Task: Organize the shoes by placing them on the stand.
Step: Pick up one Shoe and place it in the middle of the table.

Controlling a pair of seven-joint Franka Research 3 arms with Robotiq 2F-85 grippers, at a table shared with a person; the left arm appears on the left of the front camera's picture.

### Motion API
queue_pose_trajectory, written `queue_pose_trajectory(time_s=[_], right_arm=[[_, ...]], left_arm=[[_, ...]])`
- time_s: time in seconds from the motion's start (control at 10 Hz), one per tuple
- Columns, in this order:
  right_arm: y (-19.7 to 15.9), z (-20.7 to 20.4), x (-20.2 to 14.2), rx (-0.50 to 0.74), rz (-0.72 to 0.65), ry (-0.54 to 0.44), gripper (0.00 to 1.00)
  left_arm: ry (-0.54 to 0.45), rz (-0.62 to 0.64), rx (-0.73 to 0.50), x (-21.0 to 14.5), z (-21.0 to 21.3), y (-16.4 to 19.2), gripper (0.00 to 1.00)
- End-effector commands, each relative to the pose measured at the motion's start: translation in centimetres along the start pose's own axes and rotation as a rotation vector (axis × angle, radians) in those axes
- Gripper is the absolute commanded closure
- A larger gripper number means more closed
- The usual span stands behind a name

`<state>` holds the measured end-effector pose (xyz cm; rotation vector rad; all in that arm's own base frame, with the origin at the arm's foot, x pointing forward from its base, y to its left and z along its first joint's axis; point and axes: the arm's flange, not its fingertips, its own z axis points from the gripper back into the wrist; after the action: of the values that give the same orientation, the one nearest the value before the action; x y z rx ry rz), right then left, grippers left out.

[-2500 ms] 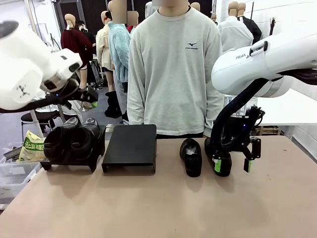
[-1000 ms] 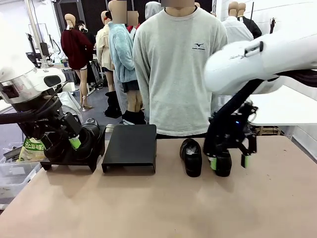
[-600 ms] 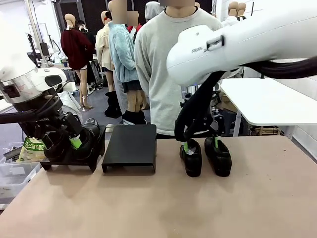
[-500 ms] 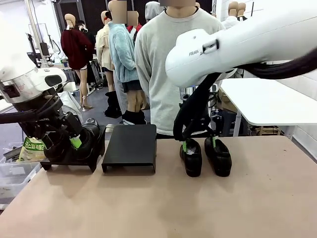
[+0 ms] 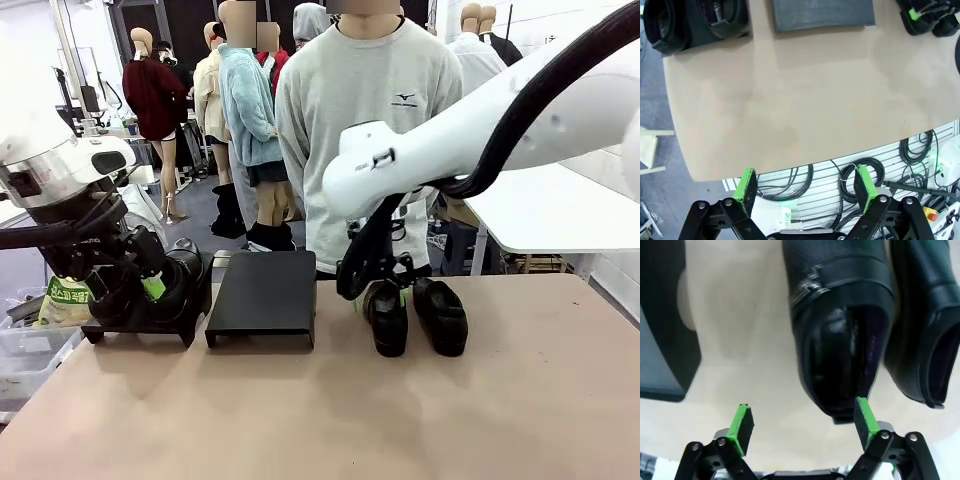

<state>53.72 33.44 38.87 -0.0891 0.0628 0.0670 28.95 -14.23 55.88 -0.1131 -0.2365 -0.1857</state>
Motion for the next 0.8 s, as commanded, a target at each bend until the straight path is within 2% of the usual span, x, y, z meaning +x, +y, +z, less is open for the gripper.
queue_pose_trajectory(time_s=[0.0,0.3,0.7], right_arm=[[1.2,0.3,0.6,-0.063,-0.024,-0.084,0.00],[2.1,-1.3,2.0,-0.084,-0.042,-0.144,0.00],[1.8,-3.0,2.3,-0.001,-0.095,-0.158,0.00]], left_arm=[[0.003,-0.004,-0.014,0.0,0.0,0.0,0.00],[0.003,-0.004,-0.014,0.0,0.0,0.0,0.00],[0.003,-0.004,-0.014,0.0,0.0,0.0,0.00]])
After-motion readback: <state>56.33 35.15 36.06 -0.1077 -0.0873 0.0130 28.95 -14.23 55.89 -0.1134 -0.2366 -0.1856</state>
